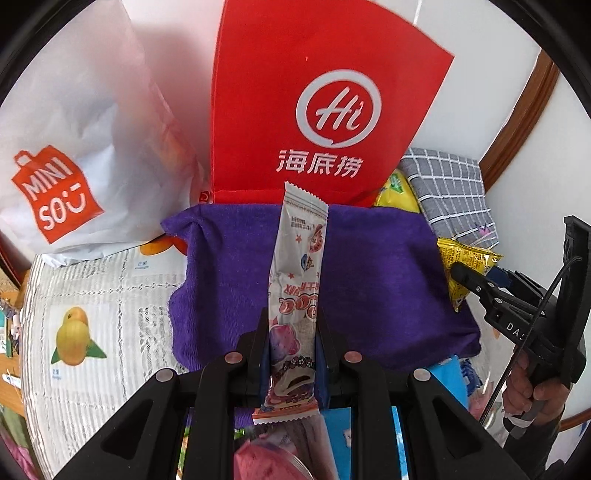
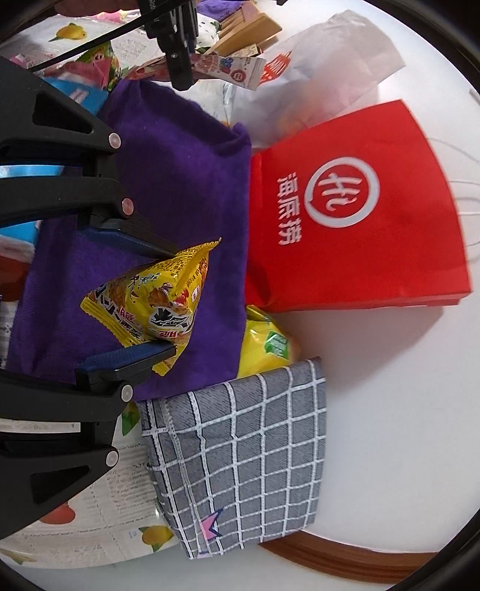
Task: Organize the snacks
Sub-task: 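Grasp and lift the pink wafer bar with left tool while right tool lifts yellow chip bag, then lower both snacks onto the purple towel and open both tools, then reach the left tool to the pink wafer packet while the right tool grasps the pink peach cake, then grasp the pink wafer packet with left tool while right tool lifts the peach cake, then carry both packets over the purple towel and lower the peach cake with right tool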
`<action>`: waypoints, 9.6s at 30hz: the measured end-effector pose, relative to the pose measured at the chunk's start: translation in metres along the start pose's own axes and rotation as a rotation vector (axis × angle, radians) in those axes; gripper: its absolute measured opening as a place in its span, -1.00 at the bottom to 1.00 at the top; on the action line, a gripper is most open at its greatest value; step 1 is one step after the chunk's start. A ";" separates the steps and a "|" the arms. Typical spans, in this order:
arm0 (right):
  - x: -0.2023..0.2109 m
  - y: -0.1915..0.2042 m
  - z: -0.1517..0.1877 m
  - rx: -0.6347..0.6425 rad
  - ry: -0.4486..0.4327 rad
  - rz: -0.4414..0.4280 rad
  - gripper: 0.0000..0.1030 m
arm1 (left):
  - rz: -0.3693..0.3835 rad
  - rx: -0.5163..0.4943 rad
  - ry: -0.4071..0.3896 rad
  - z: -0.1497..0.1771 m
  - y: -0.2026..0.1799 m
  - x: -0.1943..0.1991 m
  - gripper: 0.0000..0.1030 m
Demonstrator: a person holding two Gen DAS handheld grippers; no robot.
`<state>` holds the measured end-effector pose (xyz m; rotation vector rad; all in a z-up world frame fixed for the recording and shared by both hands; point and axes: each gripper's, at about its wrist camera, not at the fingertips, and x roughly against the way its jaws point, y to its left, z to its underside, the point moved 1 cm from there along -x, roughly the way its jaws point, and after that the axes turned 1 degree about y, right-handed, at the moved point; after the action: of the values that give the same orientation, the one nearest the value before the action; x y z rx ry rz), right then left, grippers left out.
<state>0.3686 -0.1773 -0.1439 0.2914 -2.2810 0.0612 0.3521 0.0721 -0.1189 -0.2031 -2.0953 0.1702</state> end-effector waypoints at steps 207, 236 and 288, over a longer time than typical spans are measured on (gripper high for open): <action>0.097 -0.049 0.204 -0.137 0.052 0.006 0.11 | -0.212 0.097 -0.110 0.226 0.013 0.069 -0.58; 0.137 0.018 0.078 -0.067 -0.138 -0.003 0.10 | -0.097 0.071 -0.275 0.143 0.017 0.108 -0.58; -0.010 -0.009 0.052 -0.173 -0.016 0.005 0.25 | -0.011 0.078 -0.284 0.096 0.027 0.040 -0.57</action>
<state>0.3388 -0.1917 -0.1868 0.1959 -2.2856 -0.1356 0.2515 0.1037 -0.1396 -0.1257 -2.3665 0.2874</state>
